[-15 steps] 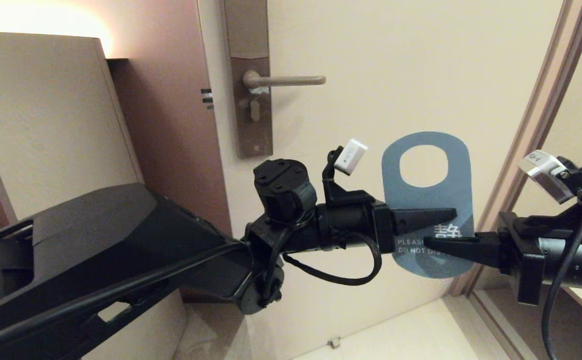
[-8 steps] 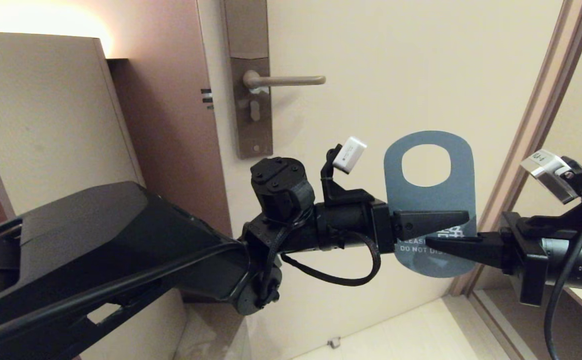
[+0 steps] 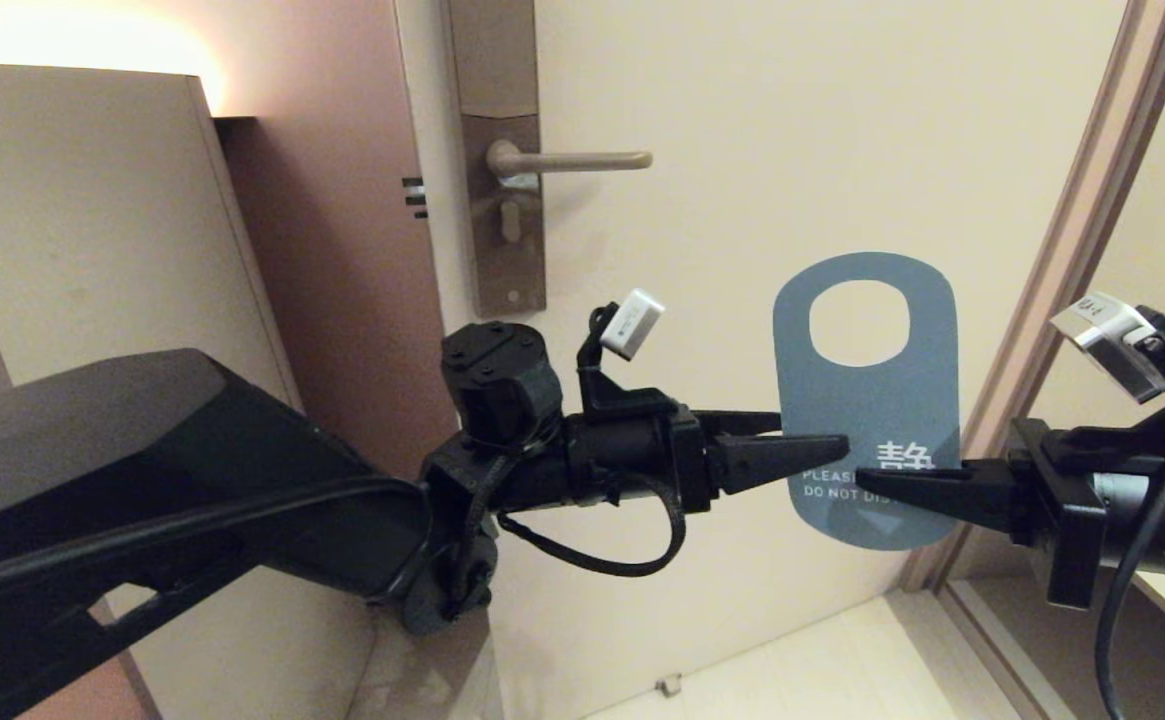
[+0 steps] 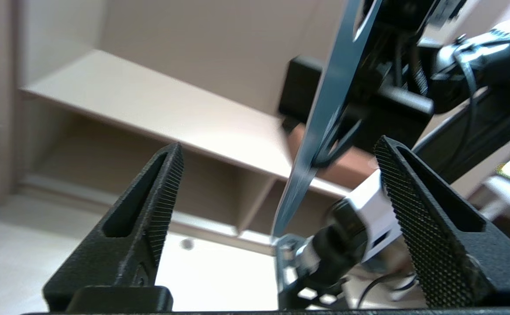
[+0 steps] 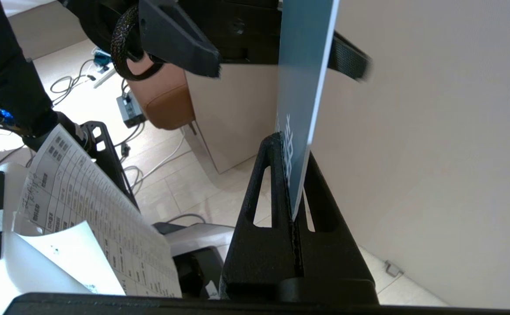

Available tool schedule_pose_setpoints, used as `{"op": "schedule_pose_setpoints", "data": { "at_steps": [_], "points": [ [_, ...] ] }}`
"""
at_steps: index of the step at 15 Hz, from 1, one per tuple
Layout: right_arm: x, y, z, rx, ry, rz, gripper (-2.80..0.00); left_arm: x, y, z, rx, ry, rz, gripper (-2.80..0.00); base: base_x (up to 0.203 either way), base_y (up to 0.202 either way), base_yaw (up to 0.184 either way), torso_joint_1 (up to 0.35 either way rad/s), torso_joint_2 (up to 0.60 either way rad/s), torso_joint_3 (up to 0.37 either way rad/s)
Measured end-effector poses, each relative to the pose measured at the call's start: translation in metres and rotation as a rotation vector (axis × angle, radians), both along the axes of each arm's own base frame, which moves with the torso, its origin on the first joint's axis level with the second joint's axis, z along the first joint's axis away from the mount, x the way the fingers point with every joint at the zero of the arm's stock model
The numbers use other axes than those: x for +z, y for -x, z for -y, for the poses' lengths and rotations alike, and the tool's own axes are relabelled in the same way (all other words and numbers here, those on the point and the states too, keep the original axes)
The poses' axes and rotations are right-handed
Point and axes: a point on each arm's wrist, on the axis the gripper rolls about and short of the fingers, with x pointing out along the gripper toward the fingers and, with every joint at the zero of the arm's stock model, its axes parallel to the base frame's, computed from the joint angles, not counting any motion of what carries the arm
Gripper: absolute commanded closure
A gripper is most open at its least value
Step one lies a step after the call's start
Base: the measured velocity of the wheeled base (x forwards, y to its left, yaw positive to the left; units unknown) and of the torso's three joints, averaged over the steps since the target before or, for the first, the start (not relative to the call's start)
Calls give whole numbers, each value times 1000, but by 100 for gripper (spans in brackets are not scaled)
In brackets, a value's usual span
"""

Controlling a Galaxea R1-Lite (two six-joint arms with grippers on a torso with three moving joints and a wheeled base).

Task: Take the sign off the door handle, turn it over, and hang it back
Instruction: Hand it to the other hand, then hang the sign back with the other side facing out

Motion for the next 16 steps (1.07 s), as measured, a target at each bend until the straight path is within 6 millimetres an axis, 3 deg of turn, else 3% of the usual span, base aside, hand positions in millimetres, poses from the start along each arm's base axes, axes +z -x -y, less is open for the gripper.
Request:
{"op": "schedule_pose_setpoints", "data": {
  "at_steps": [6,16],
  "points": [
    [2,2,1,-6,-3,11,0,-1,8,-51,108,-57,89,-280,0,0,0,0,0,0],
    [1,4,9,-77,12,13,0,18,32,-128,267,-74,118,-280,0,0,0,0,0,0]
  ]
}}
